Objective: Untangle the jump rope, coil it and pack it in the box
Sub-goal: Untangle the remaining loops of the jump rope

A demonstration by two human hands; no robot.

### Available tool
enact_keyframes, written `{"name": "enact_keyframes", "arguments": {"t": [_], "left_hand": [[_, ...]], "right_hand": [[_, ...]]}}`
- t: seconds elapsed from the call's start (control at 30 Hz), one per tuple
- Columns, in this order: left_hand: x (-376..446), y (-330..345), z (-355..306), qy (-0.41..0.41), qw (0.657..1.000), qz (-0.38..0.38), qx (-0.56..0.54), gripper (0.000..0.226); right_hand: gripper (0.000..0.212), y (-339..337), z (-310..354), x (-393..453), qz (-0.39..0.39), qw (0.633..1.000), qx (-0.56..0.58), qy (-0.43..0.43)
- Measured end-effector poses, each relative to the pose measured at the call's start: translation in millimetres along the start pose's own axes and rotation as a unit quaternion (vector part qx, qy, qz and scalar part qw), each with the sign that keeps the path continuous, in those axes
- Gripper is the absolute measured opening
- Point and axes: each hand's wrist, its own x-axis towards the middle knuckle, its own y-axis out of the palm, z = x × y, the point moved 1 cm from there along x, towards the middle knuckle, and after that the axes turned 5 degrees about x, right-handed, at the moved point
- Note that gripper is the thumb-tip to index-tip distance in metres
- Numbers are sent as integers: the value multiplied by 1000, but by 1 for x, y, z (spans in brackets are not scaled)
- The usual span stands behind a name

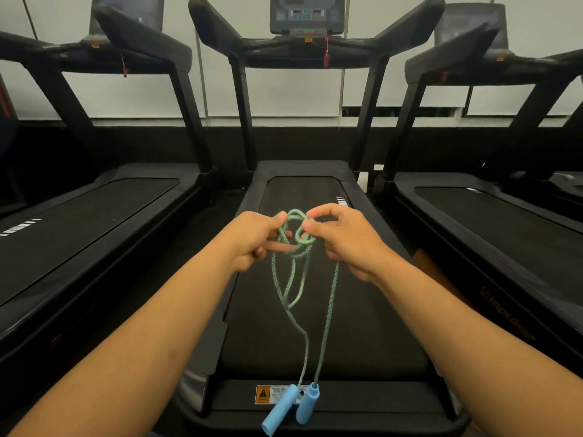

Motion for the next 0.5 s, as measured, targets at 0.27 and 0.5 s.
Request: {"name": "enact_keyframes", "arguments": {"t": [0.27, 0.5], "left_hand": [[-1, -41, -4, 170, 938, -255, 159, 21], [-28, 25, 4, 323, 903, -20, 282, 23]], "right_hand": [[24, -18, -4, 9, -82, 989, 124, 5], [27, -12, 2, 6, -43, 987, 142, 57]]}}
